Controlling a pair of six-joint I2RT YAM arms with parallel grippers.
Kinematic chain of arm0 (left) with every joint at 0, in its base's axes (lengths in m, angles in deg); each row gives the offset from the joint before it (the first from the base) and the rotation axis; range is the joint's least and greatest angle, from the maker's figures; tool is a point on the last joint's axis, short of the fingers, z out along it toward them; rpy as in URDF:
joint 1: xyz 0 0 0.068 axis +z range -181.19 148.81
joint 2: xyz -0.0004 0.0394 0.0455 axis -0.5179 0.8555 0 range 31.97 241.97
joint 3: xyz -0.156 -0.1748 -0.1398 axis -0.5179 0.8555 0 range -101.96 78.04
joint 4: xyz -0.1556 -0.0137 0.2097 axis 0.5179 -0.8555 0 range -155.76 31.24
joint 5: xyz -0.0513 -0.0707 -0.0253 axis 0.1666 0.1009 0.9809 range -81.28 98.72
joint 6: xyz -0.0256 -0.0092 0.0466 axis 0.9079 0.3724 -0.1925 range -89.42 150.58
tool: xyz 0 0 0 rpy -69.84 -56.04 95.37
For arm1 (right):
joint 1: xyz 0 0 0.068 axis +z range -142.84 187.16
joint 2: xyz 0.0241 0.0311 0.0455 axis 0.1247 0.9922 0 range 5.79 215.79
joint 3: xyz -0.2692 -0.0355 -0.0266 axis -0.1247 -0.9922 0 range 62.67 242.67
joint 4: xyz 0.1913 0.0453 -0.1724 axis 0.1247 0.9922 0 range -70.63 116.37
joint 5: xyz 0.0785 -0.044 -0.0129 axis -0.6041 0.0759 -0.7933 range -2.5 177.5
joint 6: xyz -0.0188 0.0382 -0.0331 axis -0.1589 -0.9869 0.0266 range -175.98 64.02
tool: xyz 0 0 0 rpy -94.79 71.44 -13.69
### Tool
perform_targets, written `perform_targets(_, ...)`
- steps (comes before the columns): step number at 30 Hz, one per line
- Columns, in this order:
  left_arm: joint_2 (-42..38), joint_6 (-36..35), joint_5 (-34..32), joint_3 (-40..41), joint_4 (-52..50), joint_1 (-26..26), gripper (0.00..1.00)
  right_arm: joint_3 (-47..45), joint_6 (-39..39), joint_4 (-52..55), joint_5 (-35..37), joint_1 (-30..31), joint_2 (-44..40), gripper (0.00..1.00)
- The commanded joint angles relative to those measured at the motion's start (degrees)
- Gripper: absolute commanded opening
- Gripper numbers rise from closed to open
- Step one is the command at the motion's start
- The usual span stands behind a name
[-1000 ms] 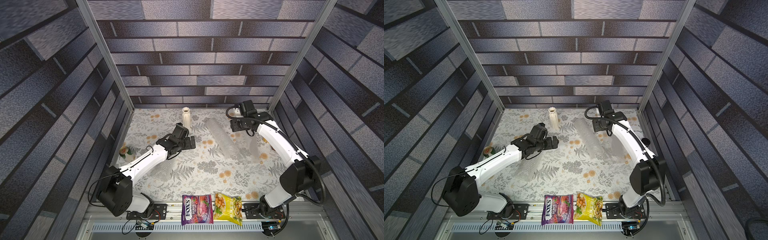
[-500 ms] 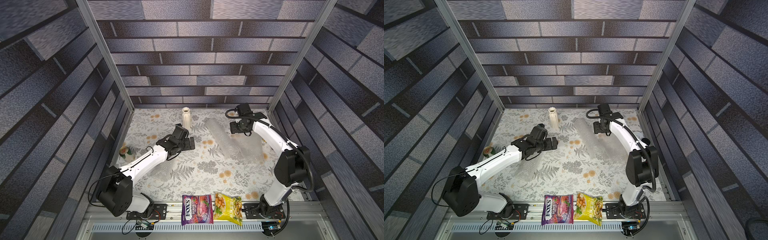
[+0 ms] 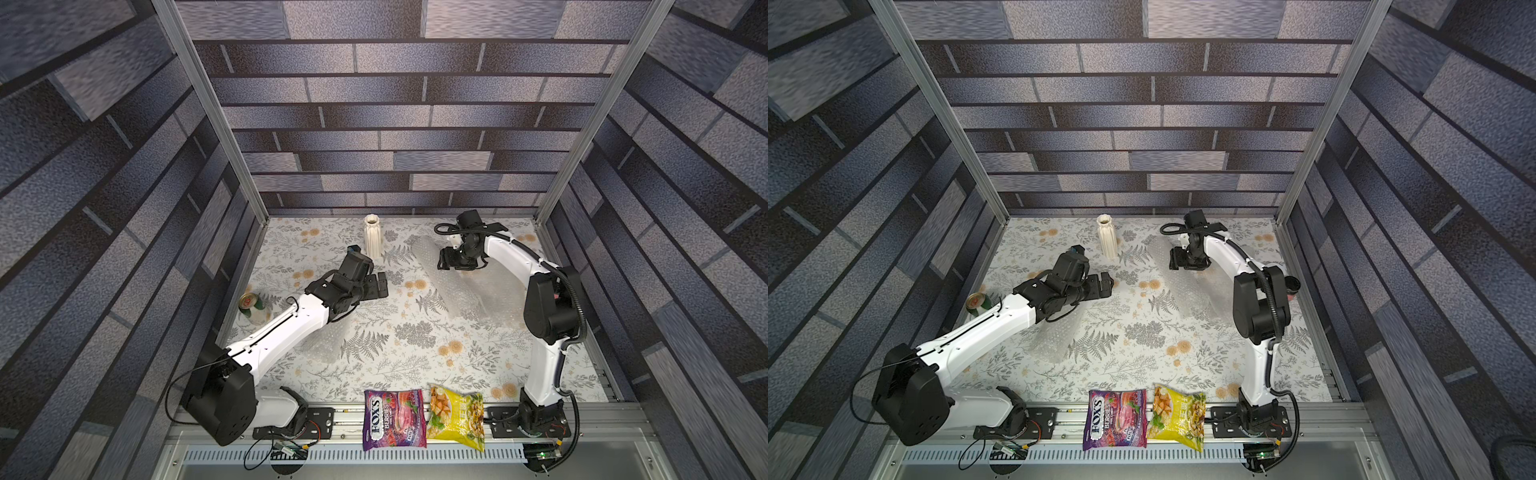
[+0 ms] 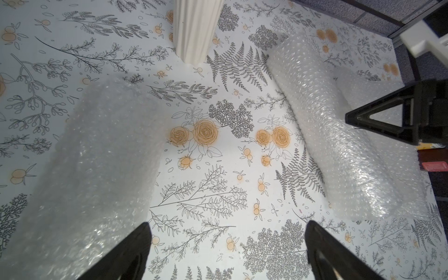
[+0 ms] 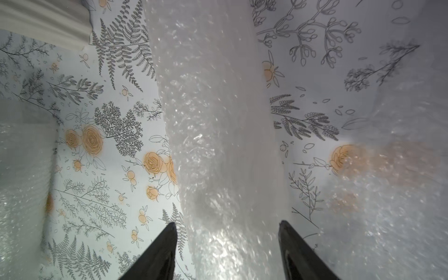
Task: Unwrap the vase from the bubble wrap
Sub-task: Move the bubble wrap to the center of the board.
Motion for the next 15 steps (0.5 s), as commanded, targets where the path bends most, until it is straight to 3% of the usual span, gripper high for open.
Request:
perform_targets(1, -2.3, 0.9, -1.4, 1.6, -1.4, 0.8, 1.0, -1.5, -0.9, -1.5, -3.4, 0.6, -1.1, 0.66)
perform_targets(11, -3.6, 0.9, -1.2, 2.4, -1.7, 2.0, 1.0, -8.3, -1.5, -3.5, -12.2, 3.0, -4.1, 0.65)
perform_targets(15, -3.5, 0.8, -0.9, 2.4, -1.6, 2.2, 1.0, -10.7, -3.0, -4.5, -12.6, 5.2, -6.3, 0.65)
